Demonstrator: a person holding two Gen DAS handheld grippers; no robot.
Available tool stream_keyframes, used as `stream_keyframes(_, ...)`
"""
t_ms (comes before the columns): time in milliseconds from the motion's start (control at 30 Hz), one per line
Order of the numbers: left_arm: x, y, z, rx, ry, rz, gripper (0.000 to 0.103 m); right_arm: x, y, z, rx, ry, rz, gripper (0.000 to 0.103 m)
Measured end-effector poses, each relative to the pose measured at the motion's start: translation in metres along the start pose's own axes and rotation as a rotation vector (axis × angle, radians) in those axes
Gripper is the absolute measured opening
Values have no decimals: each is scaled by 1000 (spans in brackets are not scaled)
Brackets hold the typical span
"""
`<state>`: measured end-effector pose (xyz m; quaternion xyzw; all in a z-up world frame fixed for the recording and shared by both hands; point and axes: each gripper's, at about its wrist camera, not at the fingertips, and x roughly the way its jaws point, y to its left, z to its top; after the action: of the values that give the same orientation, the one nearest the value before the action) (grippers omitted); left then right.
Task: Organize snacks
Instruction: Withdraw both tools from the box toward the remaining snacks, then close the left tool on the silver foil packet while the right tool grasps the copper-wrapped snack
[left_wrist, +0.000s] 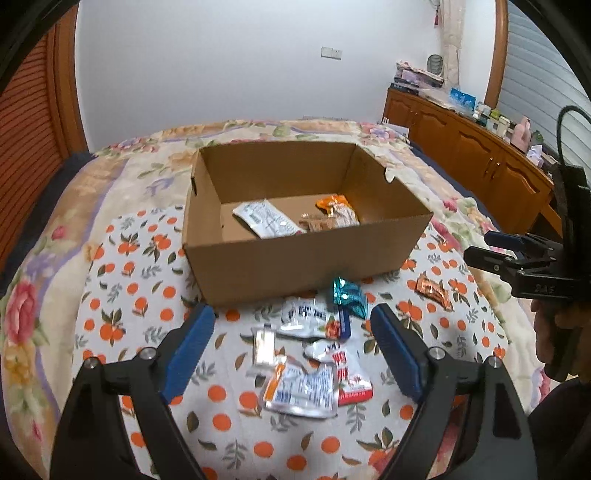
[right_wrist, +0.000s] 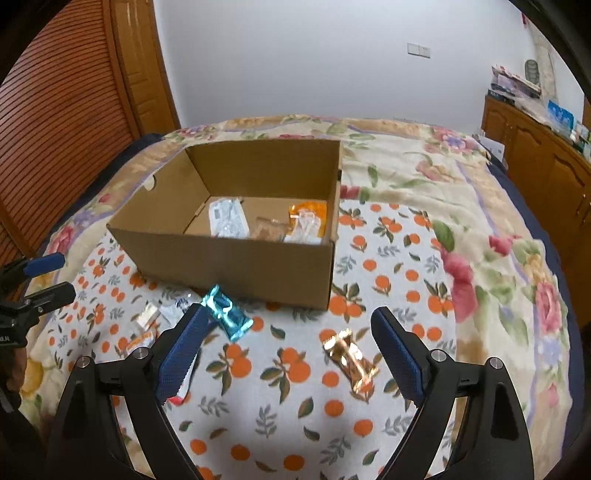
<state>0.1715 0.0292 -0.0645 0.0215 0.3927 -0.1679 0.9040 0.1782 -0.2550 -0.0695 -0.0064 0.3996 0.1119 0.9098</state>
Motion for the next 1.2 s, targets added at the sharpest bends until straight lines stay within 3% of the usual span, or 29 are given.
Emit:
stream_keyframes(300,8,-4,-14,8,45,-4,89,-2,-1,-25,1,2,11,91)
stream_keyframes(733,75,-12,-46,9,255,-53,89,26,-23,-37,44,56,15,91)
stream_keyframes(1200,119,-12,-68,34,401,-49,89,52,-34,-41,42,111,-18,91)
